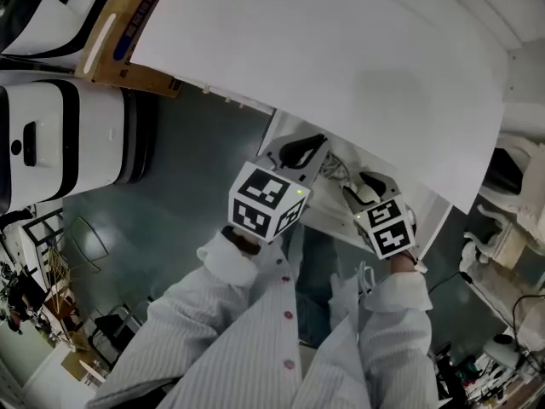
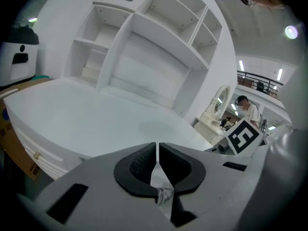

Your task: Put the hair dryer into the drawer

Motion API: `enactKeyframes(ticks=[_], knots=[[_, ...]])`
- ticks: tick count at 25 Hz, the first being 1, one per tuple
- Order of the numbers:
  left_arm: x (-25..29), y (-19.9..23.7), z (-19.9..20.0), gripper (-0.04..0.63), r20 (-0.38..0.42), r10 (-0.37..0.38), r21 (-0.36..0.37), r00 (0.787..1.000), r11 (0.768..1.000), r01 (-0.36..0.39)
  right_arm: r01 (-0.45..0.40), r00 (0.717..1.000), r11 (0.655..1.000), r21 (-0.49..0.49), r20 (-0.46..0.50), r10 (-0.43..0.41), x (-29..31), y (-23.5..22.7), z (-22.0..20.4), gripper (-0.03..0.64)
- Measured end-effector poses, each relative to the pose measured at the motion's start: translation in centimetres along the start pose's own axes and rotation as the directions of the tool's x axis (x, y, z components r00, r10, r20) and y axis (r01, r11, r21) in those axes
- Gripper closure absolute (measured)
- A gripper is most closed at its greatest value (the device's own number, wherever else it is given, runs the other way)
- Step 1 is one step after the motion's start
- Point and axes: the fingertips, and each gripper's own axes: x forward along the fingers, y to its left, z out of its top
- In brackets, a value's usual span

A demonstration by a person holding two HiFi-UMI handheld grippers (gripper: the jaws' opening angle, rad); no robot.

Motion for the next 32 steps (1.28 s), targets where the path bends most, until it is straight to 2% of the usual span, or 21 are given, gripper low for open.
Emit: enactKeyframes(ticks=[7, 11, 13, 15, 19, 27, 32], knots=[[-0.3, -3.9, 4.8, 0.568, 0.072, -0.036, 0.046, 0.997, 0.998, 0.032, 0.023, 0.987, 0.997, 0.072, 0.159, -0.034, -7.2, -0.7, 2.9, 0.439], [-0.4, -6.6, 7.1, 0.568, 0.101, -0.069, 0.085, 0.992, 0.995, 0.06, 0.04, 0.96, 0.993, 0.11, 0.272, -0.069, -11.5, -1.1, 4.4, 0.439], [-0.8, -7.8, 8.2, 0.568, 0.115, -0.084, 0.106, 0.99, 0.992, 0.072, 0.031, 0.935, 0.99, 0.138, 0.347, -0.078, -13.9, -0.9, 5.5, 0.439], [-1.4, -8.8, 9.6, 0.568, 0.135, -0.098, 0.128, 0.986, 0.989, 0.08, 0.036, 0.896, 0.985, 0.167, 0.431, -0.106, -16.5, -0.8, 7.0, 0.439], [-2.7, -11.4, 12.3, 0.568, 0.179, -0.142, 0.182, 0.974, 0.977, 0.109, 0.059, 0.799, 0.977, 0.206, 0.577, -0.17, -22.2, -0.6, 9.6, 0.457], [-4.4, -17.6, 17.3, 0.568, 0.258, -0.277, 0.279, 0.926, 0.939, 0.203, 0.134, 0.62, 0.967, 0.217, 0.743, -0.252, -31.7, -0.3, 12.1, 0.542], [-6.2, -20.8, 19.5, 0.568, 0.277, -0.349, 0.321, 0.895, 0.912, 0.257, 0.154, 0.547, 0.962, 0.224, 0.792, -0.272, -35.2, 0.3, 12.4, 0.572]])
